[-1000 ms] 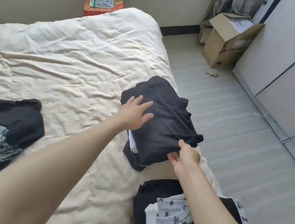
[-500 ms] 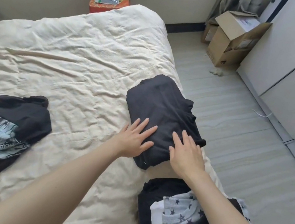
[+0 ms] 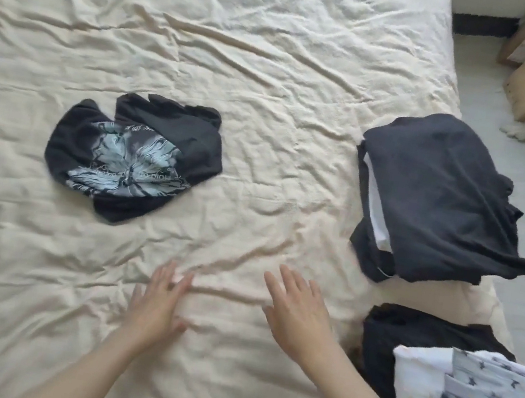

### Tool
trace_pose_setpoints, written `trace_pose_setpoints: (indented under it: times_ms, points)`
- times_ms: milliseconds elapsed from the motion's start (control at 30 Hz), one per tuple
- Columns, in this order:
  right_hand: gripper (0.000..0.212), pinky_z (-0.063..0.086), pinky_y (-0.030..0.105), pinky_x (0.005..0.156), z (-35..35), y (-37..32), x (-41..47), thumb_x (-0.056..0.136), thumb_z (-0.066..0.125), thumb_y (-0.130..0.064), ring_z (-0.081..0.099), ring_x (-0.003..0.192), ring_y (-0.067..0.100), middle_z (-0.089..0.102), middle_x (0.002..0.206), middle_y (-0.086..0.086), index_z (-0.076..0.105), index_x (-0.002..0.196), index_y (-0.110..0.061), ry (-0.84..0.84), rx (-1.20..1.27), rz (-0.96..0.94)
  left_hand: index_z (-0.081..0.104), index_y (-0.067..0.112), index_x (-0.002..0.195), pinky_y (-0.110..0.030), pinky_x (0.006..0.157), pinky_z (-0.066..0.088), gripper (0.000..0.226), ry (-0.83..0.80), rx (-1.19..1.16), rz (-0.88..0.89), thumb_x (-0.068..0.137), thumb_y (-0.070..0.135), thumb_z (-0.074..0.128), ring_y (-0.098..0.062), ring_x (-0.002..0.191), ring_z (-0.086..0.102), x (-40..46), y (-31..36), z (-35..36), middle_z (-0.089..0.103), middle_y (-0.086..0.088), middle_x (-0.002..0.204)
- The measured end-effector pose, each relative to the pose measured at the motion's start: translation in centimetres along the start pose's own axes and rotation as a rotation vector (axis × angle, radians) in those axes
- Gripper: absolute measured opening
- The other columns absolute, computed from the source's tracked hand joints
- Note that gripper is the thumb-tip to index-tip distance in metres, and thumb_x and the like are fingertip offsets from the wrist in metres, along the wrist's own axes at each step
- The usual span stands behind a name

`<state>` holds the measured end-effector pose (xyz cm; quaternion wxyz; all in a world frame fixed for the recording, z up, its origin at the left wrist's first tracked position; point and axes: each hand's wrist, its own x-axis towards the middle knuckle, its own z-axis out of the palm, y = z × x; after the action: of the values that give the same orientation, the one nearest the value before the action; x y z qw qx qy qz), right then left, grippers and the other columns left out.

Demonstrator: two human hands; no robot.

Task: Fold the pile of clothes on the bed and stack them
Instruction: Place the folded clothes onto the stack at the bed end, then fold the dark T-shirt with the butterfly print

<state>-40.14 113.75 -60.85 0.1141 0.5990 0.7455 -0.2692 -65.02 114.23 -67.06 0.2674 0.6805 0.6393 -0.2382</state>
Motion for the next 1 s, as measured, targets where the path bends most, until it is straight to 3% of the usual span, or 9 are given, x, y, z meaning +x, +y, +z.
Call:
trace_pose_setpoints:
  times_ms: [133,233,367,500,633,733,867,1000]
  points:
    - [0.054,0.014,0.043,0.115,2.5,-5.7,3.3,0.1,0.038,-0.034,0.013,0.144,0.021,0.009,0.158,0.005,0.015,0.148,-0.021,-0.124,-0.019,-0.06,-0.011,0.04,0.148,-0.057,0.112,0.017,0.1,-0.037,-0.043,-0.243,0.081,0.051,0.063,-0.025,0.146,-0.012,-2.5,-10.8,1.6,-0.022,0.001,0.157]
    - [0.051,0.019,0.041,0.112,2.0,-9.4,7.0,0.099,0.039,-0.031,0.019,0.141,0.021,0.019,0.154,0.004,0.021,0.145,-0.02,-0.063,-0.044,-0.12,-0.017,0.04,0.146,-0.061,0.109,0.017,0.113,-0.082,-0.105,-0.306,0.073,0.06,0.067,-0.026,0.144,-0.018,-2.4,-15.3,1.6,-0.025,0.0,0.156]
    - [0.053,0.016,0.04,0.114,0.4,-13.3,13.2,0.098,0.041,-0.032,0.017,0.143,0.022,0.023,0.153,0.007,0.024,0.145,-0.017,0.13,-0.147,-0.193,-0.019,0.039,0.145,-0.061,0.109,0.013,0.124,-0.106,-0.124,-0.293,0.065,0.062,0.072,-0.025,0.143,-0.022,-1.0,-15.7,2.1,-0.028,-0.001,0.155]
    - [0.06,0.017,0.043,0.114,-0.6,-18.3,20.5,0.092,0.055,-0.029,0.019,0.143,0.029,0.028,0.152,0.013,0.032,0.145,-0.013,0.299,-0.211,-0.304,-0.02,0.041,0.144,-0.061,0.109,0.011,0.126,-0.066,-0.133,-0.285,0.062,0.064,0.072,-0.025,0.143,-0.022,-0.2,-16.3,3.1,-0.028,0.0,0.155]
    - [0.047,0.02,0.037,0.108,0.8,-21.6,24.8,0.091,0.057,-0.032,0.03,0.135,0.026,0.043,0.139,0.007,0.047,0.135,-0.019,0.252,-0.324,-0.334,-0.028,0.043,0.14,-0.062,0.109,0.009,0.128,-0.059,-0.134,-0.278,0.062,0.066,0.07,-0.025,0.143,-0.024,0.0,-16.6,3.9,-0.031,0.002,0.153]
    - [0.03,0.026,0.034,0.094,1.3,-21.9,25.7,0.096,0.043,-0.018,0.04,0.121,0.025,0.055,0.122,0.002,0.062,0.119,-0.019,0.304,-0.356,-0.264,-0.03,0.044,0.139,-0.063,0.108,0.009,0.129,-0.055,-0.132,-0.275,0.061,0.066,0.07,-0.024,0.143,-0.023,0.3,-16.8,4.5,-0.032,0.003,0.153]
    - [0.026,0.035,0.036,0.085,0.1,-22.6,23.9,0.093,0.042,-0.004,0.049,0.108,0.028,0.064,0.105,0.009,0.066,0.102,-0.005,0.29,-0.113,-0.189,-0.029,0.043,0.139,-0.064,0.107,0.009,0.13,-0.071,-0.145,-0.256,0.061,0.066,0.071,-0.025,0.143,-0.022,0.5,-17.1,4.1,-0.033,0.003,0.153]
    - [0.019,0.04,0.039,0.075,-1.4,-22.3,16.8,0.093,0.046,-0.005,0.056,0.093,0.033,0.065,0.092,0.016,0.064,0.095,-0.001,0.17,0.131,-0.141,-0.015,0.043,0.145,-0.065,0.106,0.015,0.122,-0.106,-0.217,-0.191,0.064,0.06,0.075,-0.025,0.145,-0.015,0.1,-17.9,2.4,-0.024,0.004,0.156]
